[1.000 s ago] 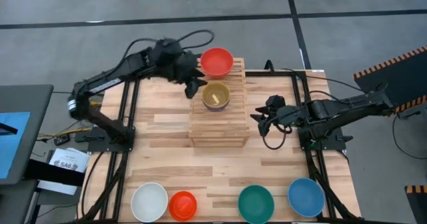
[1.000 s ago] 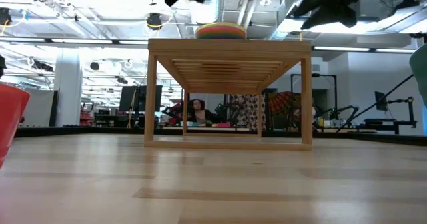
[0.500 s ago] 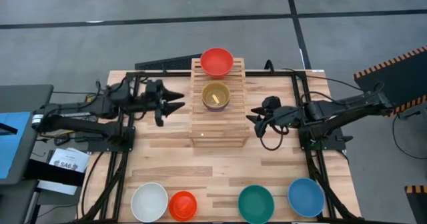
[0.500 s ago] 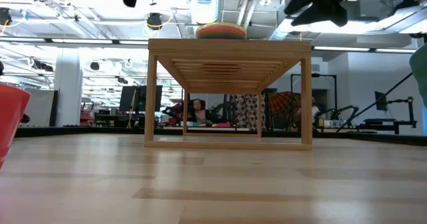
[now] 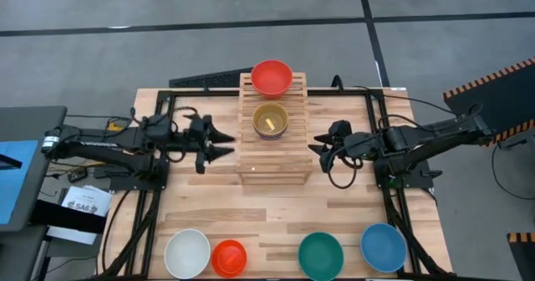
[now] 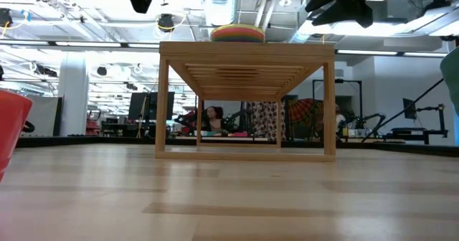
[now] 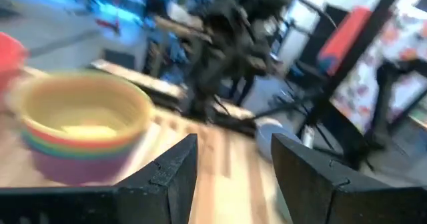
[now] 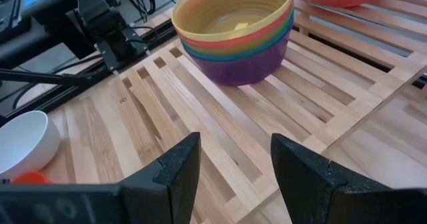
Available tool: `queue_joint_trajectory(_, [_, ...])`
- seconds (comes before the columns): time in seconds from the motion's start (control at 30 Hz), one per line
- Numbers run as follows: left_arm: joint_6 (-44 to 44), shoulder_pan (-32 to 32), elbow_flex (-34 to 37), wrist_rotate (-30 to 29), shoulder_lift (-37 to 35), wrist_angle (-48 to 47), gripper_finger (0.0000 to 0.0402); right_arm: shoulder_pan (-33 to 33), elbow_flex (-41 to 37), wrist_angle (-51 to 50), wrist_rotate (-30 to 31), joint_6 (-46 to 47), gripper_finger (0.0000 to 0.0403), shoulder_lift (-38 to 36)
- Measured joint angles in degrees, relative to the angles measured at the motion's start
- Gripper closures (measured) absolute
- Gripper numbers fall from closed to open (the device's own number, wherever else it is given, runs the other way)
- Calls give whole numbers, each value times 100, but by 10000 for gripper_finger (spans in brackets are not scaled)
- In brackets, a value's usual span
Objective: Place and stack bowls onto a shelf
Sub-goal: Stack the small orange bowl on top of the small yellow bowl on the shelf
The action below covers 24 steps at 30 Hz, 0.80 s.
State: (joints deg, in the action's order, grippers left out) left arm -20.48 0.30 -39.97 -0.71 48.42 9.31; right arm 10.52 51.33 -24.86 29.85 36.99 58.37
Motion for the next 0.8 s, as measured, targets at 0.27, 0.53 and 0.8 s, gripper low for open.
queue_joint_trajectory(0.27, [-123, -886, -1150, 525, 1141, -2473, 228, -4, 0, -47, 0, 1, 195, 0])
queue_joint_trajectory(0.53, [71, -2047, -2101, 798, 2703, -3545, 228, -17, 0, -222, 0, -13, 195, 0])
queue_joint_trajectory(0.8, [-273, -2628, -2404, 784, 4265, -3503, 228, -17, 0, -743, 3, -111, 195, 0])
